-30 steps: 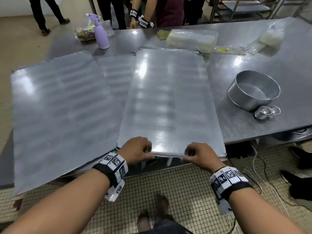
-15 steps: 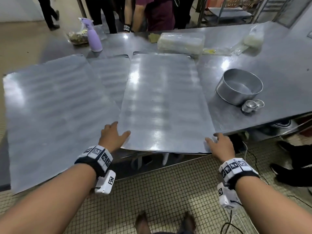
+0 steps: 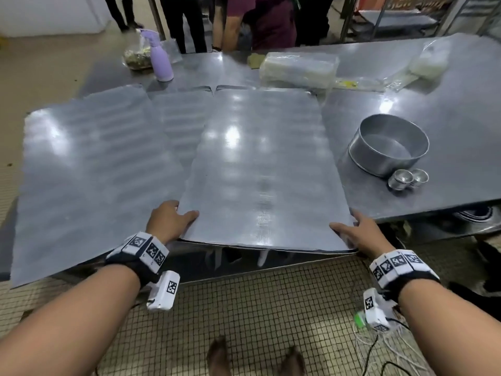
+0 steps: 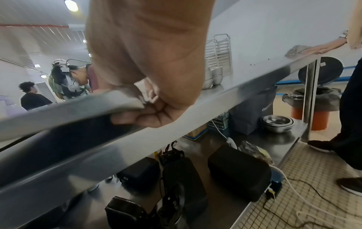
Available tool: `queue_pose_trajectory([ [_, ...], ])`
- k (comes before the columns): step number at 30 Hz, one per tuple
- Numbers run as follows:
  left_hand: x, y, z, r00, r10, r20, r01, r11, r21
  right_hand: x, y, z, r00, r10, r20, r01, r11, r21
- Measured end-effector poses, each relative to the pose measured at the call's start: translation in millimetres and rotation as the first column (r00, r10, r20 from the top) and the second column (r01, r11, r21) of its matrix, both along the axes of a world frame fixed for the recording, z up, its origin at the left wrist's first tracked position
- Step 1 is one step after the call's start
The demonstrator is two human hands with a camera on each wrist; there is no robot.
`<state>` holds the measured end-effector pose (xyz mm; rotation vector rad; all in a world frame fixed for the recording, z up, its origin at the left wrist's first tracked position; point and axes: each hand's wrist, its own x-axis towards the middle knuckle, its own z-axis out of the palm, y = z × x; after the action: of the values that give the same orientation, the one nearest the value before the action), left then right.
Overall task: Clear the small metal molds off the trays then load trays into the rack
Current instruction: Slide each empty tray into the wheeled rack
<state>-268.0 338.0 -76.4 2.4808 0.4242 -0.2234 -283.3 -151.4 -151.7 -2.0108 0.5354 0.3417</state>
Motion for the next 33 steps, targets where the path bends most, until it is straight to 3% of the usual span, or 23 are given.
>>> queue_pose_trajectory([
  [3, -26.6, -10.0, -1.7, 0.994, 0.096, -0.044, -0.096, 0.995, 0.014, -15.6, 11.7, 39.2, 0.99, 0.131, 0.045, -0.131, 0.991, 0.012],
  [6, -55.3, -17.6, -14.6, 0.991, 0.108, -0.077, -0.106, 0.994, 0.035, -34.9, 10.8, 40.4, 0.979, 0.197, 0.058, -0.198, 0.98, 0.014],
  [10, -89.9, -29.7, -25.0, 0.986, 0.156, -0.064, -0.156, 0.988, 0.011, -52.6, -0.6, 27.1, 0.975, 0.207, 0.08, -0.192, 0.968, -0.159],
  [15, -123.5, -34.4, -38.0, 0.987, 0.076, -0.139, -0.1, 0.98, -0.173, -63.7, -26.5, 5.8, 0.985, 0.167, 0.049, -0.167, 0.986, 0.003],
  [17, -131.2, -36.0, -40.9, 0.981, 0.085, -0.172, -0.125, 0.964, -0.235, -60.8, -37.8, 2.4, 0.981, 0.18, 0.068, -0.18, 0.984, -0.002],
  [23, -111.9, -57.2, -43.4, 0.959, 0.278, -0.06, -0.281, 0.895, -0.347, -39.3, -24.0, 9.0, 0.985, 0.125, 0.116, -0.127, 0.992, 0.008],
  [29, -96.3, -64.1, -48.5, 0.958, 0.286, -0.016, -0.282, 0.932, -0.229, -22.5, -15.1, -6.3, 0.98, 0.137, 0.146, -0.128, 0.989, -0.069],
  [33, -99.9, -49.0, -51.0, 0.983, 0.182, -0.007, -0.181, 0.97, -0.164, -21.0, -16.0, -10.5, 0.975, 0.167, 0.144, -0.146, 0.978, -0.145],
])
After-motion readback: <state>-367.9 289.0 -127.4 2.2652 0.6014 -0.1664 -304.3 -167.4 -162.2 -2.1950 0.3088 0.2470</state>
